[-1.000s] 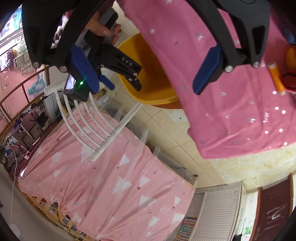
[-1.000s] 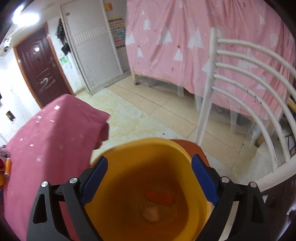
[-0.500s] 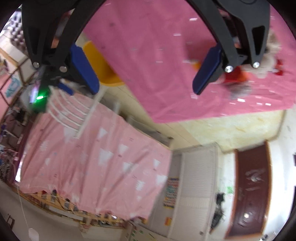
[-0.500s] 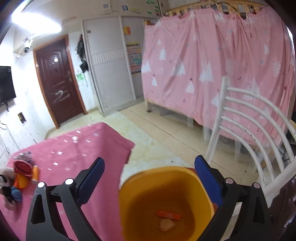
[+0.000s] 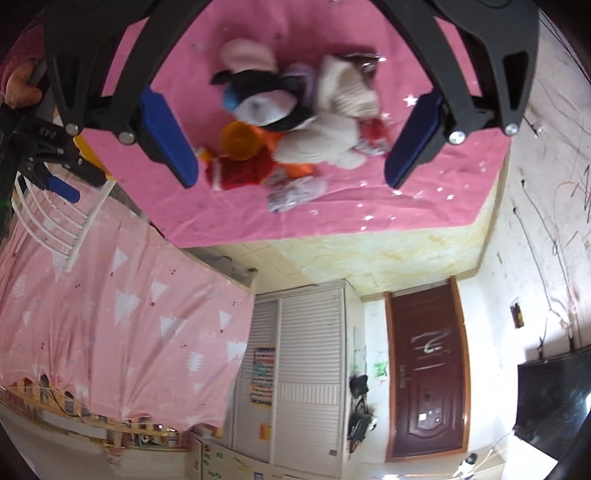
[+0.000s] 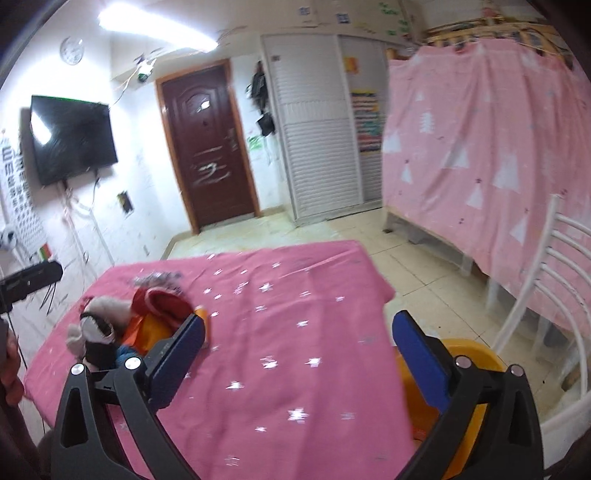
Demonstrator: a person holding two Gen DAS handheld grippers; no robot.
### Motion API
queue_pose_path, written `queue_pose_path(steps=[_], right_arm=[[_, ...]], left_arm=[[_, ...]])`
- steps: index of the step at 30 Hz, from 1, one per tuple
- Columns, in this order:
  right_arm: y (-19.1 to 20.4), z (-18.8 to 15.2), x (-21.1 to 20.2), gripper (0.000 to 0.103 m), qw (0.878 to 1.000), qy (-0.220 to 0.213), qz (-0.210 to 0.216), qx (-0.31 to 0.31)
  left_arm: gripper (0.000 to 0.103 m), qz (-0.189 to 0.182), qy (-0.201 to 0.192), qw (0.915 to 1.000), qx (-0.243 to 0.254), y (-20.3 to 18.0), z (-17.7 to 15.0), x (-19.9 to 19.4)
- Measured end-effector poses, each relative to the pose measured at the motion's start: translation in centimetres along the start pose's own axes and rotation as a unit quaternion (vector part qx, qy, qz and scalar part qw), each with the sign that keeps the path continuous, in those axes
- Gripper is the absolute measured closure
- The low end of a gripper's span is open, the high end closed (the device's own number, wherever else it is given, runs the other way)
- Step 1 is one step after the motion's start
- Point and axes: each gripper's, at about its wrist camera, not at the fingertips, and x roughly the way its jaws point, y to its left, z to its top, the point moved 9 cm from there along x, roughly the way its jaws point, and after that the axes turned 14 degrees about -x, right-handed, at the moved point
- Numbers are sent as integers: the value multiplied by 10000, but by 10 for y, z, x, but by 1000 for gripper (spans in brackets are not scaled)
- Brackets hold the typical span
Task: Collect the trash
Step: 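Move both open tools back over the pile on the bed, then grasp the black-and-white sock with the right tool while the left tool grasps the white knit bundle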
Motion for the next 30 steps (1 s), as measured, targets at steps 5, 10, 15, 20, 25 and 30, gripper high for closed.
queue_pose_path(steps=[5, 10, 15, 20, 25, 30], right_arm=[[30, 7, 10, 9, 9997, 49, 205, -146], [55, 10, 14, 9, 9986, 95, 487, -185], [95, 10, 14, 9, 9935, 96, 1053, -414], [146, 4, 8, 9, 9789, 128, 1875, -797], [187, -2, 4, 9, 9663, 220, 2274, -1187], [206, -14, 15, 10, 9622, 525, 2301, -1359]], left_arm=[[6, 72, 61, 9999, -140, 22, -5, -2], [6, 53, 222, 9994, -243, 44, -18, 1], [6, -30, 374, 9989, -267, 53, -35, 3], [6, 35, 432, 9987, -268, 64, -48, 4], [6, -76, 488, 9981, -374, 69, -55, 3], [6, -256, 510, 9974, -430, 68, -56, 7]])
